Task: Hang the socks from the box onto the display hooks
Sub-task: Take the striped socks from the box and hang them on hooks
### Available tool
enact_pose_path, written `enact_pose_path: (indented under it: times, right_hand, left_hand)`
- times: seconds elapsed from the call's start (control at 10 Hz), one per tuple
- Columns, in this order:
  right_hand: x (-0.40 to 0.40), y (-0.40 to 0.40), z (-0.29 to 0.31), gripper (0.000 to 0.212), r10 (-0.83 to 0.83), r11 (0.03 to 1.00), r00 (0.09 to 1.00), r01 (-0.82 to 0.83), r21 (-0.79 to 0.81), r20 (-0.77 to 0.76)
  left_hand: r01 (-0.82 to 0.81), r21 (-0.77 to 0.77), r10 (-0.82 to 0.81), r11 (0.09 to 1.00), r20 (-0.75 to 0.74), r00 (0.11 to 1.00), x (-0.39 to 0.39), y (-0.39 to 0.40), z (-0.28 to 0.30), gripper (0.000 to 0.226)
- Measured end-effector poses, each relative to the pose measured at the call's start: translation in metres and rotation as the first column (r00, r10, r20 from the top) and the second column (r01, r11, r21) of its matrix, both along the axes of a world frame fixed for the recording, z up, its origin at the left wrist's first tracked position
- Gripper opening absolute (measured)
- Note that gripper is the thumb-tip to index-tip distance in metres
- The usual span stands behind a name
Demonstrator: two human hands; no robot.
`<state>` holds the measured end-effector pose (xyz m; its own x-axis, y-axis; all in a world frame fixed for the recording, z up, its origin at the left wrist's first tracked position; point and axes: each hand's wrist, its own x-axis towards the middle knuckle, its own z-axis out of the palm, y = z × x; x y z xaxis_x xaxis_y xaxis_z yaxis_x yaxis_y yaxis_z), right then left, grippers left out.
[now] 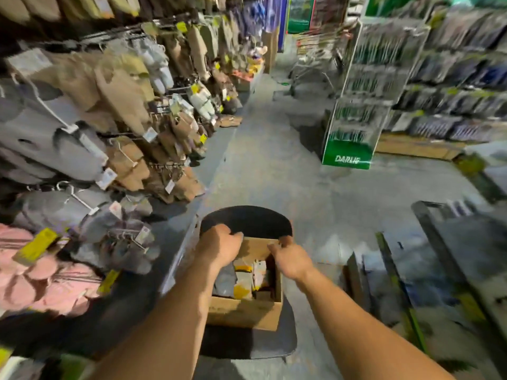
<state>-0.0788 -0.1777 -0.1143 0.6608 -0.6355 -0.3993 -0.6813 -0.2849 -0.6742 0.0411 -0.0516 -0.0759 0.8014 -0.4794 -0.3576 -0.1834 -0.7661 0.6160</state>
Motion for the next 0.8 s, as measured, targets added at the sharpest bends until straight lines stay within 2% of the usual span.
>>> enact_pose_path:
  times: [0.1,0.2,0.4,0.5,0.6,0.7,0.8]
  right_hand:
    - [0.015,-0.003,-0.045,0.037,-0.068,0.992,0.997,0.071,0.105,-0.031]
    - [0.03,-0.007,-0.085,0.035,-0.079,0.975,0.993,0.095,0.202,-0.086]
    - [0.086,-0.037,-0.178,0.045,-0.165,0.926,0.939,0.252,0.28,-0.301]
    - [0.104,-0.051,-0.235,0.045,-0.14,0.917,0.892,0.28,0.284,-0.429]
    - [0.123,-0.063,-0.289,0.05,-0.164,0.915,0.859,0.317,0.251,-0.486]
    - [0.133,-0.068,-0.317,0.042,-0.256,0.87,0.851,0.409,0.274,-0.458]
    - [0.145,-0.072,-0.347,0.018,-0.388,0.756,0.821,0.543,0.365,-0.419]
  left_hand:
    - [0.009,0.008,-0.009,1.0,-0.057,0.998,0.016,-0.02,-0.035,0.017]
    - [0.006,0.029,-0.003,1.0,-0.102,0.995,0.035,-0.045,-0.074,0.014]
    - [0.057,0.172,0.009,0.983,-0.357,0.934,0.069,-0.099,-0.209,0.034]
    - [0.089,0.176,-0.01,0.98,-0.406,0.914,0.075,-0.108,-0.252,0.038]
    - [0.078,0.177,0.015,0.981,-0.471,0.882,0.088,-0.117,-0.291,0.031]
    - [0.031,0.18,0.07,0.983,-0.529,0.846,0.092,-0.119,-0.312,0.031]
    - [0.01,0.154,0.079,0.988,-0.559,0.825,0.096,-0.122,-0.319,0.019]
